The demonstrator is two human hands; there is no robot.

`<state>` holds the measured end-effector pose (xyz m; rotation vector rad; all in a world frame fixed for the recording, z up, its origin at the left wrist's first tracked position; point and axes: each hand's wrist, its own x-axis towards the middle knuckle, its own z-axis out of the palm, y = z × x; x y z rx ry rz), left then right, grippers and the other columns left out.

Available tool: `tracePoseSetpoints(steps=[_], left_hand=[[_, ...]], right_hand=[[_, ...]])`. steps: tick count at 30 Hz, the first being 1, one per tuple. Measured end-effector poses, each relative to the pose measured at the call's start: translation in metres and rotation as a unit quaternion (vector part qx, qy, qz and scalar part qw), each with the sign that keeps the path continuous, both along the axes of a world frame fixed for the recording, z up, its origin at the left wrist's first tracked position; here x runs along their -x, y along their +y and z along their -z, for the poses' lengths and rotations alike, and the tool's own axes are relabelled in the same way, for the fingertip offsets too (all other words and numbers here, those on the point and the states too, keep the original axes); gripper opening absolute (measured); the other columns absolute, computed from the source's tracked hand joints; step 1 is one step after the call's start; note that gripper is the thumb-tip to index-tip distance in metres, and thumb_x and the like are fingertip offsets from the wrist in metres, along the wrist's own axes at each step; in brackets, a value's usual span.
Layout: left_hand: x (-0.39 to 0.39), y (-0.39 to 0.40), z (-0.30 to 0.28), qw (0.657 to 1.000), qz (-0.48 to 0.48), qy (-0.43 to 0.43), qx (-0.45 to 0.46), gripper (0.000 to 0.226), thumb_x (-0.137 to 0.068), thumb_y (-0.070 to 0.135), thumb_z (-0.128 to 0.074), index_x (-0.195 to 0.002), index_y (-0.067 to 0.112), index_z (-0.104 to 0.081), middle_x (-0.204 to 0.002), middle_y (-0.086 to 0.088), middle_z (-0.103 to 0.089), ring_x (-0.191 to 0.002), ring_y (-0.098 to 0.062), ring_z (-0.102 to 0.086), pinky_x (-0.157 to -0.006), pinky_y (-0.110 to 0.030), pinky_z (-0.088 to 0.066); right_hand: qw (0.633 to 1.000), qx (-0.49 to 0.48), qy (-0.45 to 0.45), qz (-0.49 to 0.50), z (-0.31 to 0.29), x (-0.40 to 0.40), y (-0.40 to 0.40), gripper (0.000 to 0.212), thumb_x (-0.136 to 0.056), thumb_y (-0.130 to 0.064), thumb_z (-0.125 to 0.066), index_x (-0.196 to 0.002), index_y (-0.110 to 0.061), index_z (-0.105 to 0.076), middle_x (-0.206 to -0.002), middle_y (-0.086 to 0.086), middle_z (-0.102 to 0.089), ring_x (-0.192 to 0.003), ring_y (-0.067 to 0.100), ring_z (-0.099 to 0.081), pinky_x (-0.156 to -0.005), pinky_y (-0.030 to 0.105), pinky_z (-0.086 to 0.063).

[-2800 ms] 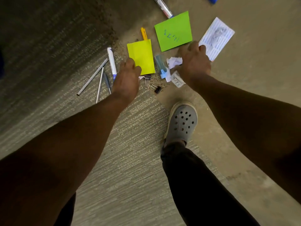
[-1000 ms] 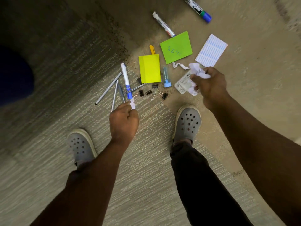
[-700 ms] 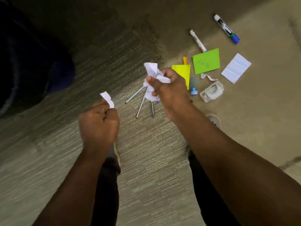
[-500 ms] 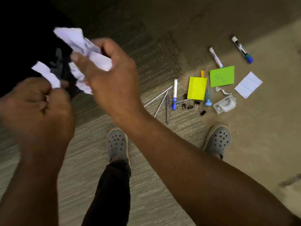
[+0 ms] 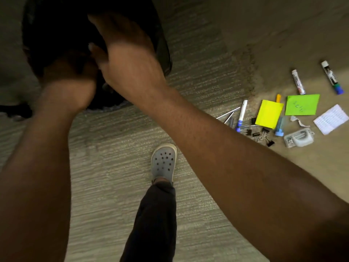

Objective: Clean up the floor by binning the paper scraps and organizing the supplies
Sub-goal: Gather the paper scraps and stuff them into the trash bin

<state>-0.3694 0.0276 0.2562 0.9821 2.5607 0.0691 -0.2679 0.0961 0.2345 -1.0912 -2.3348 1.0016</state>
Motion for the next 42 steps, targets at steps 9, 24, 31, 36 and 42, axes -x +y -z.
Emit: tracePoseSetpoints(steps=[9,24,31,36,42], left_hand=[[-0.115,-0.011,0.051,0.942,0.176,0.002,-0.287,0.031,-0.100,0.028,-0.046,-0.115,0.006,-0.061,-0.116,-0.015,-0.063,-0.110,-0.027,-0.057,-0.096,-0.028,-0.042],[-0.321,0.007,0.214,0.922,0.332,-0.152,0.130,0.053,-0.086,0.028,-0.059,-0.136,0.016,-0.049,-0.148,-0.017,-0.041,-0.133,-0.037,-0.041,-0.106,-0.045,-0.041],[-0.300,-0.002,0.288,0.956,0.153,-0.145,0.205,0.107,-0.075,0.075,-0.055,-0.151,0.028,0.004,-0.161,-0.015,-0.004,-0.145,-0.041,-0.013,-0.116,-0.055,-0.023],[-0.276,0.004,0.307,0.950,0.187,-0.124,0.217,0.110,-0.070,0.085,-0.047,-0.150,0.019,-0.009,-0.159,-0.018,-0.010,-0.142,-0.042,-0.025,-0.114,-0.050,-0.028],[-0.268,-0.004,0.311,0.942,0.205,-0.121,0.235,0.111,-0.063,0.095,-0.034,-0.150,0.030,-0.011,-0.162,-0.009,-0.006,-0.145,-0.037,-0.021,-0.116,-0.048,-0.026]], right_hand=[[0.971,-0.013,0.086,0.224,0.047,-0.145,-0.025,0.024,-0.093,-0.016,-0.056,-0.111,-0.003,-0.064,-0.110,0.011,-0.065,-0.101,0.024,-0.058,-0.086,0.038,-0.045],[0.878,0.221,-0.288,0.312,0.198,-0.484,-0.024,0.020,-0.087,-0.017,-0.054,-0.102,-0.010,-0.066,-0.108,0.016,-0.065,-0.102,0.035,-0.058,-0.082,0.035,-0.045],[0.894,0.150,-0.369,0.207,0.242,-0.523,0.007,0.037,-0.089,-0.018,-0.051,-0.126,-0.012,-0.058,-0.137,0.015,-0.050,-0.121,0.037,-0.046,-0.098,0.043,-0.041],[0.890,0.136,-0.393,0.186,0.268,-0.516,0.028,0.038,-0.089,-0.010,-0.049,-0.127,-0.008,-0.051,-0.129,0.021,-0.051,-0.113,0.041,-0.052,-0.093,0.045,-0.047],[0.888,0.131,-0.383,0.218,0.284,-0.512,0.040,0.024,-0.092,-0.003,-0.042,-0.112,-0.004,-0.055,-0.115,0.024,-0.051,-0.097,0.041,-0.058,-0.073,0.041,-0.046]])
